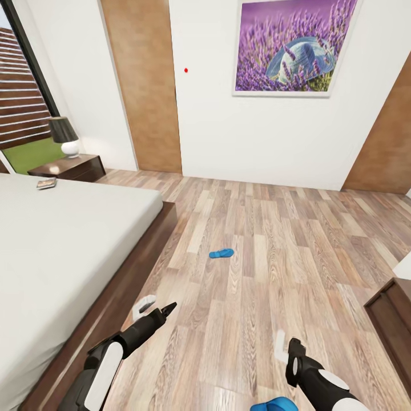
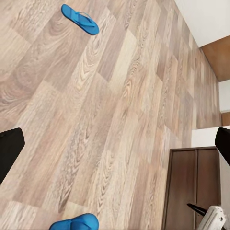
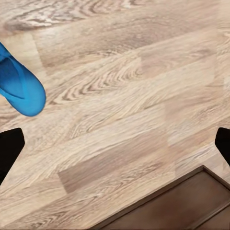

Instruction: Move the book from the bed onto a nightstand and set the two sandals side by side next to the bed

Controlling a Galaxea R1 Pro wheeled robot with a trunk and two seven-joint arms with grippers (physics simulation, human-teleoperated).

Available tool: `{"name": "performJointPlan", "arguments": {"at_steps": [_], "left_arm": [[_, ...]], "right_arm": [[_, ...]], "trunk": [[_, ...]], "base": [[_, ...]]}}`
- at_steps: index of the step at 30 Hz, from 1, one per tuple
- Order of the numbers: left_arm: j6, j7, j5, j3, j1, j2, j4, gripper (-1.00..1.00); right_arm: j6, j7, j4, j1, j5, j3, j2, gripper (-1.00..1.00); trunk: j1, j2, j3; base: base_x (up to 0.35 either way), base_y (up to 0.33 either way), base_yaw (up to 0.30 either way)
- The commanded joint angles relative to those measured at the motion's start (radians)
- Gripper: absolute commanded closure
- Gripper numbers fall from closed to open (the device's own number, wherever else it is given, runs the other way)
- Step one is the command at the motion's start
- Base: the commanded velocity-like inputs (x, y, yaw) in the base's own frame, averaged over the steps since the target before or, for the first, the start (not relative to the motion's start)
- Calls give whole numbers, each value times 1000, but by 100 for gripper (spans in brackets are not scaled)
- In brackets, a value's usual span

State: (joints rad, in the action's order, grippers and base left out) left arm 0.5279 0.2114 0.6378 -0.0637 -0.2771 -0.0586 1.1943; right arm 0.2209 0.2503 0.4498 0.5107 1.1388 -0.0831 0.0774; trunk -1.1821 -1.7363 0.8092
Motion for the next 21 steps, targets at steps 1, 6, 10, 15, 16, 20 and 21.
{"name": "performJointPlan", "arguments": {"at_steps": [1,6,10,15,16,20,21], "left_arm": [[9,3,5,-4,-1,-1,1,-100],[9,3,5,-4,-1,-1,-1,-100],[9,3,5,-4,-1,-1,0,-100],[9,3,5,-4,-1,-1,1,-100],[9,3,5,-4,-1,-1,1,-100],[9,3,5,-4,-1,-1,1,-100],[9,3,5,-4,-1,-1,1,-100]], "right_arm": [[6,30,3,0,7,-7,1,-100],[5,108,2,0,8,-6,1,-100],[5,115,-5,0,9,-8,1,-100],[6,-24,-40,0,11,-7,1,-100],[6,-46,-44,0,11,-7,1,-100],[8,-112,-64,0,13,-6,2,-100],[9,-120,-66,0,14,-6,3,-100]], "trunk": [[-4,-8,4],[-23,-43,20],[-38,-71,32],[-58,-106,48],[-61,-113,51],[-77,-141,64],[-81,-148,67]], "base": [[0,0,0],[0,0,0],[0,0,0],[0,0,0],[0,0,0],[0,0,0],[0,0,0]]}}
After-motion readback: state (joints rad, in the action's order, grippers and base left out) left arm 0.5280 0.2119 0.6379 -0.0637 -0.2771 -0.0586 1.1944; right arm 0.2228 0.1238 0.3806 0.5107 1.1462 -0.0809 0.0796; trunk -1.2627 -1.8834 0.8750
